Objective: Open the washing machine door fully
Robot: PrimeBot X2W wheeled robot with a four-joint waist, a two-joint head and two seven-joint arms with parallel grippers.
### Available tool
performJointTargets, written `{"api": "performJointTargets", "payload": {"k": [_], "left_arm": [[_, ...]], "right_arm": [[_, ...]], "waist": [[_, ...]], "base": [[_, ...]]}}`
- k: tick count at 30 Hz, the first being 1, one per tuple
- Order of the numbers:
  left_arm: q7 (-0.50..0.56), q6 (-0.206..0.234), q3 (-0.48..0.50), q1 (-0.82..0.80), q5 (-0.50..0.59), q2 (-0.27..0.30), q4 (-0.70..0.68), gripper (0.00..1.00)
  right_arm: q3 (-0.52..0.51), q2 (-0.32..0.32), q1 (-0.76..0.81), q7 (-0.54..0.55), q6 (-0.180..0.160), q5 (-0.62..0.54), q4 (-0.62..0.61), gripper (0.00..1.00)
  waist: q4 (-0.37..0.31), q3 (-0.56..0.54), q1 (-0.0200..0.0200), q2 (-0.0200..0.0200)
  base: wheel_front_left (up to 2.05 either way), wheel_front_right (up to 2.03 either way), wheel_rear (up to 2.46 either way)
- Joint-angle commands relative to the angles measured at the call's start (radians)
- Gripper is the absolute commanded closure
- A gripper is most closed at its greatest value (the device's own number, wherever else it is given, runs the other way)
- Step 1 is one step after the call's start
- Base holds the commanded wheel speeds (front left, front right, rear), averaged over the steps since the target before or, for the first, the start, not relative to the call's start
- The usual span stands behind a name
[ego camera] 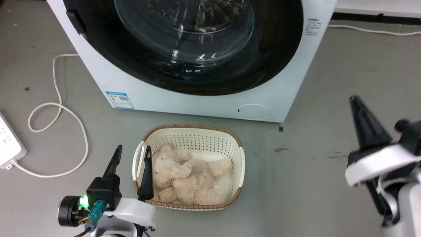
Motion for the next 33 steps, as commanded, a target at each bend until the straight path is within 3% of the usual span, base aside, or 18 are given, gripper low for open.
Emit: {"api": "performJointTargets", "payload": {"k": [1,14,33], "left_arm": [[-0.014,0.006,-0.008,-0.021,-0.007,0.000,-0.009,0.00],[-0.041,0.020,-0.025,-0.044,-0.028,0.000,-0.027,0.00],[-0.079,0.038,-0.057,-0.078,-0.055,0.000,-0.052,0.00]], "right_arm": [[-0.009,-0.002,-0.052,0.011,-0.001,0.026,0.006,1.00],[-0.072,0.001,-0.277,0.091,-0.001,0.171,0.148,1.00],[-0.179,-0.001,-0.611,0.336,-0.001,0.410,0.390,1.00]], "waist": [[0.005,0.013,-0.0001,0.0000],[0.031,0.073,-0.0001,0.0000],[0.087,0.174,-0.0001,0.0000]], "base": [[0.00,0.00,0.00],[0.00,0.00,0.00],[0.00,0.00,0.00]]}}
